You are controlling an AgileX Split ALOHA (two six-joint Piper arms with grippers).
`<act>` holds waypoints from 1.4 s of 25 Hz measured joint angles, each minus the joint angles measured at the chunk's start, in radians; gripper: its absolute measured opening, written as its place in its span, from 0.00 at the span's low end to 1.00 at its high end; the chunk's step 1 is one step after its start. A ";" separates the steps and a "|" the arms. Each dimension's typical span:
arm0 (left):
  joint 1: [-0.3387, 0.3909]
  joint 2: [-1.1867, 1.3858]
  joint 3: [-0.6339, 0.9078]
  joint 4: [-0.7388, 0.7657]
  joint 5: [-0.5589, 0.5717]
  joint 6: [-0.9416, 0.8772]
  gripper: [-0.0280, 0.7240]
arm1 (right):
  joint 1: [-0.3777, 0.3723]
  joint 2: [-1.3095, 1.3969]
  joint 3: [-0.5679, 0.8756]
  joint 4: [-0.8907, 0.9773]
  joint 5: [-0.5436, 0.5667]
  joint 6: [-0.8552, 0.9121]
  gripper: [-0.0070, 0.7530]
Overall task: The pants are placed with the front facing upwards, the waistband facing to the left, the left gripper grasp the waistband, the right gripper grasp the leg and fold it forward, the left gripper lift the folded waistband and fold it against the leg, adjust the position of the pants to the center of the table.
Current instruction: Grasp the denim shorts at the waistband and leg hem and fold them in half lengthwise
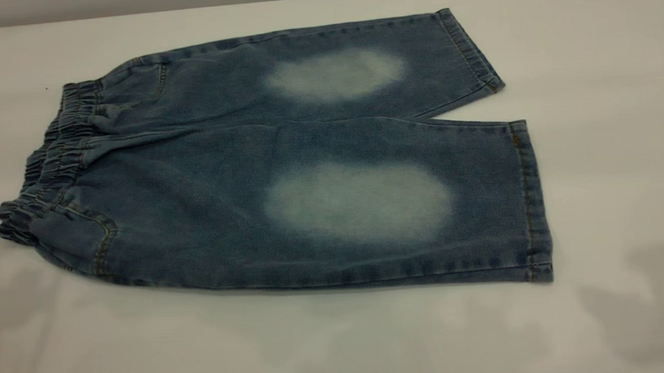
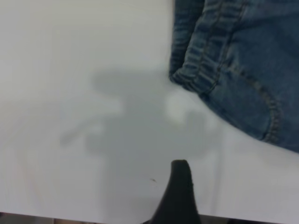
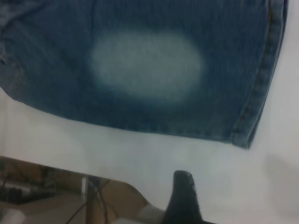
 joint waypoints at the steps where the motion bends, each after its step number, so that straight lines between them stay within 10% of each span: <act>1: 0.000 0.039 -0.004 0.000 -0.012 0.000 0.80 | 0.000 0.028 0.000 0.013 -0.012 -0.015 0.65; 35: 0.049 0.710 -0.021 -0.123 -0.484 -0.084 0.77 | 0.000 0.264 -0.002 0.320 -0.137 -0.294 0.65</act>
